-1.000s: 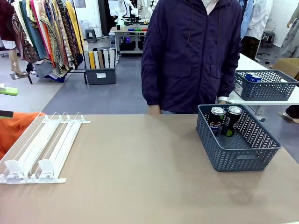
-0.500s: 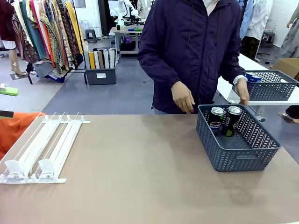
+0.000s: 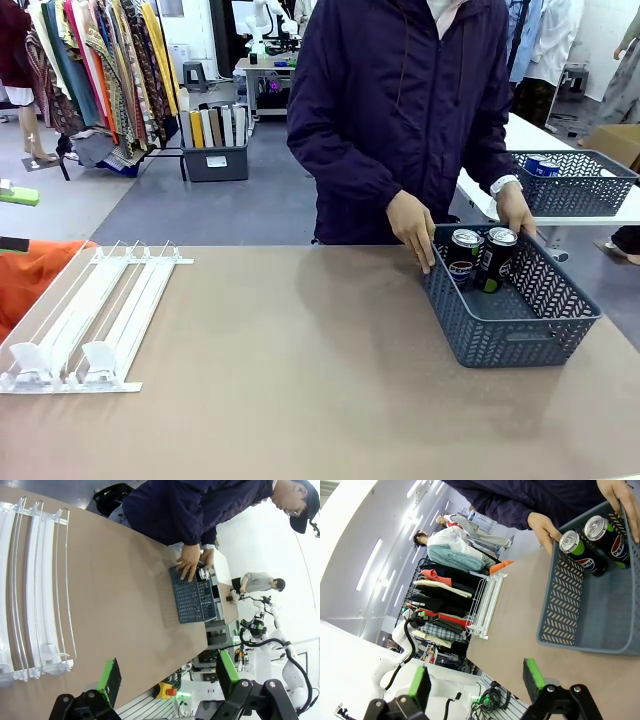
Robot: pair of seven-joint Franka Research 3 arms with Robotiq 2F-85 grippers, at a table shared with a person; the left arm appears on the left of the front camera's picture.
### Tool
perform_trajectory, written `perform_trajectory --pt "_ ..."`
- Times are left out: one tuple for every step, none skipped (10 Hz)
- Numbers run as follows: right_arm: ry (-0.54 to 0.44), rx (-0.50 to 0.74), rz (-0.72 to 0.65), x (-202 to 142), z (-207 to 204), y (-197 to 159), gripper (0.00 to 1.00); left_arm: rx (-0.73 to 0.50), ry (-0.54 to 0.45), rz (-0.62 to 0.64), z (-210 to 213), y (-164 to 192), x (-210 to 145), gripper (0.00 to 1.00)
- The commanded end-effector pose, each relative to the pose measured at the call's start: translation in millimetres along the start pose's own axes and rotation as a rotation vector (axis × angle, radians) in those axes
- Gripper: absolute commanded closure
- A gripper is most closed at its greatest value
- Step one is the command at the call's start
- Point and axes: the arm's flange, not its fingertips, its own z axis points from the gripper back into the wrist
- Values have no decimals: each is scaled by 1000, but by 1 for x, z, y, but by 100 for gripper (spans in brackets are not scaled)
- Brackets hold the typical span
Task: Retrieve and store the cans from the dispenser.
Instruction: Pick up one can from the Automatic Can Dispenser and place it in the middle of the table.
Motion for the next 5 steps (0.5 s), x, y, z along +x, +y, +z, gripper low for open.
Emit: perform_trajectory --pt "-24 20 23 5 -1 2 0 -16 -5 -3 0 -2 1 0" --pt "-24 20 23 5 -1 2 0 -16 -5 -3 0 -2 1 0" --pt "-24 20 23 5 -1 2 0 -16 -5 -3 0 -2 1 0" --pt "-24 20 23 5 -1 2 0 -16 -5 -3 0 -2 1 0" --pt "-24 20 23 5 -1 2 0 -16 -5 -3 0 -2 1 0"
